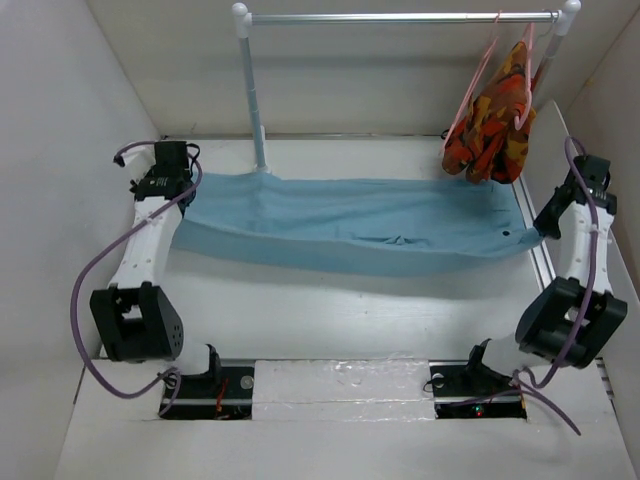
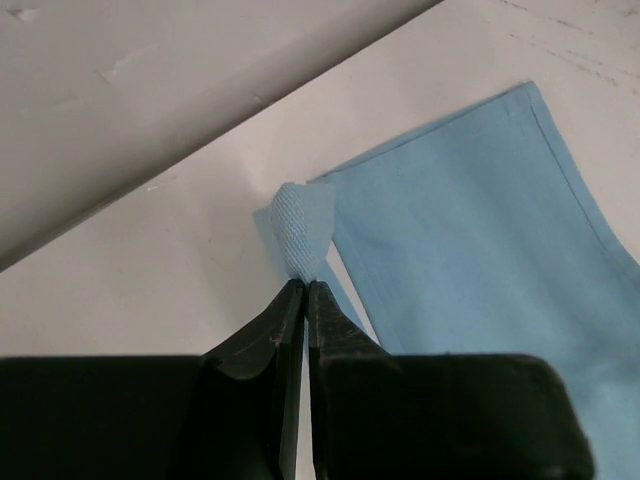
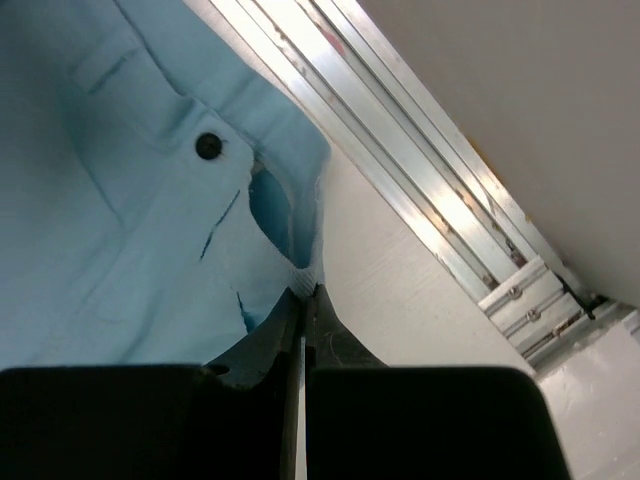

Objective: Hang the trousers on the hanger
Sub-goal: Fold the trousers at the center of the board.

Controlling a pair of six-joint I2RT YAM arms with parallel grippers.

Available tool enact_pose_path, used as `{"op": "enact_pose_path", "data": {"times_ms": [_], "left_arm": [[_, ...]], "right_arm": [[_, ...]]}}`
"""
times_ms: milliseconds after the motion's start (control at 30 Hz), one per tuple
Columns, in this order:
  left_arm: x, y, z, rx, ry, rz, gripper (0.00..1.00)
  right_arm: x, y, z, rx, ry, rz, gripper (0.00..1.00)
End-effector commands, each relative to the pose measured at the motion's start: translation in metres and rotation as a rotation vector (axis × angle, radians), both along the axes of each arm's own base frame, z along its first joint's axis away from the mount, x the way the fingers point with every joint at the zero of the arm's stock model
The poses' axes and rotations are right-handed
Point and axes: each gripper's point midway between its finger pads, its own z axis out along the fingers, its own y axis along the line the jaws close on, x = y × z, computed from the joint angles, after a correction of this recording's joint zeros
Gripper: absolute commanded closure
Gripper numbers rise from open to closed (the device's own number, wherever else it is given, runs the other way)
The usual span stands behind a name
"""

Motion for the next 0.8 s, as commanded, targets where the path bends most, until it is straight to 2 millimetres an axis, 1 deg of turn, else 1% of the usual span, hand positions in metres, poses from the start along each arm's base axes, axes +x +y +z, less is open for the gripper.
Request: {"op": "enact_pose_path", "data": {"times_ms": [0, 33, 67, 100, 133, 167, 200, 233, 267, 300, 333, 367, 400, 433, 467, 500, 533, 567, 600, 633, 667, 700, 733, 767], "left_arm": [[0.007, 0.02, 0.005, 0.002, -0.007, 0.079, 1.0], [0.01, 0.023, -0.006, -0.027, 0.014, 0.079, 1.0], [0.01, 0.033, -0.01, -0.031, 0.018, 0.101, 1.0], [0.017, 0.034, -0.018, -0.032, 0.043, 0.098, 1.0], [0.021, 0.035, -0.021, -0.029, 0.053, 0.1, 1.0], [0.024, 0.036, -0.023, -0.024, 0.065, 0.102, 1.0], [0.031, 0.037, -0.02, -0.024, 0.058, 0.103, 1.0], [0.037, 0.039, -0.027, -0.021, 0.074, 0.103, 1.0], [0.042, 0.041, -0.025, -0.012, 0.065, 0.103, 1.0], [0.051, 0.038, -0.017, 0.001, 0.047, 0.094, 1.0], [0.059, 0.037, -0.02, 0.015, 0.06, 0.085, 1.0], [0.065, 0.038, -0.02, 0.022, 0.055, 0.085, 1.0], [0.078, 0.037, -0.004, 0.034, 0.017, 0.078, 1.0], [0.087, 0.035, -0.012, 0.044, 0.039, 0.073, 1.0], [0.093, 0.036, -0.009, 0.049, 0.033, 0.07, 1.0], [0.106, 0.036, 0.005, 0.049, -0.008, 0.067, 1.0], [0.116, 0.036, -0.001, 0.045, -0.011, 0.063, 1.0], [0.124, 0.037, 0.0, 0.052, -0.017, 0.051, 1.0], [0.137, 0.037, -0.004, 0.049, -0.024, 0.038, 1.0], [0.144, 0.037, -0.01, 0.047, -0.015, 0.036, 1.0], [0.148, 0.037, -0.015, 0.042, -0.003, 0.04, 1.0], [0.16, 0.038, 0.001, 0.039, -0.045, 0.044, 1.0], [0.164, 0.034, -0.012, 0.044, -0.006, 0.033, 1.0], [0.176, 0.033, -0.014, 0.053, -0.029, 0.007, 0.95]], "right_arm": [[0.053, -0.014, 0.032, -0.049, -0.111, 0.083, 1.0], [0.061, -0.013, 0.032, -0.046, -0.109, 0.096, 1.0], [0.073, -0.018, 0.041, -0.06, -0.136, 0.096, 1.0], [0.085, -0.016, 0.03, -0.044, -0.117, 0.115, 1.0], [0.095, -0.015, 0.031, -0.05, -0.122, 0.126, 1.0], [0.102, -0.018, 0.03, -0.052, -0.129, 0.124, 1.0], [0.113, -0.016, 0.032, -0.056, -0.144, 0.14, 1.0], [0.121, -0.019, 0.02, -0.046, -0.125, 0.14, 1.0], [0.127, -0.021, 0.017, -0.042, -0.128, 0.138, 1.0], [0.134, -0.02, 0.014, -0.028, -0.138, 0.152, 1.0], [0.145, -0.023, 0.017, -0.035, -0.166, 0.156, 1.0], [0.153, -0.025, 0.006, -0.025, -0.152, 0.157, 1.0], [0.159, -0.026, 0.004, -0.018, -0.157, 0.164, 1.0], [0.169, -0.03, 0.012, -0.028, -0.183, 0.166, 1.0], [0.176, -0.033, 0.004, -0.023, -0.18, 0.162, 1.0], [0.182, -0.034, 0.003, -0.021, -0.189, 0.165, 1.0], [0.19, -0.037, 0.012, -0.031, -0.213, 0.17, 1.0], [0.196, -0.038, 0.005, -0.024, -0.209, 0.172, 1.0], [0.206, -0.04, 0.005, -0.022, -0.225, 0.178, 1.0], [0.207, -0.041, 0.006, -0.026, -0.232, 0.178, 1.0], [0.213, -0.042, 0.009, -0.027, -0.247, 0.178, 1.0], [0.22, -0.042, 0.002, -0.013, -0.252, 0.185, 1.0], [0.224, -0.042, 0.001, -0.006, -0.262, 0.187, 1.0], [0.227, -0.041, 0.0, 0.0, -0.273, 0.186, 0.94]]}}
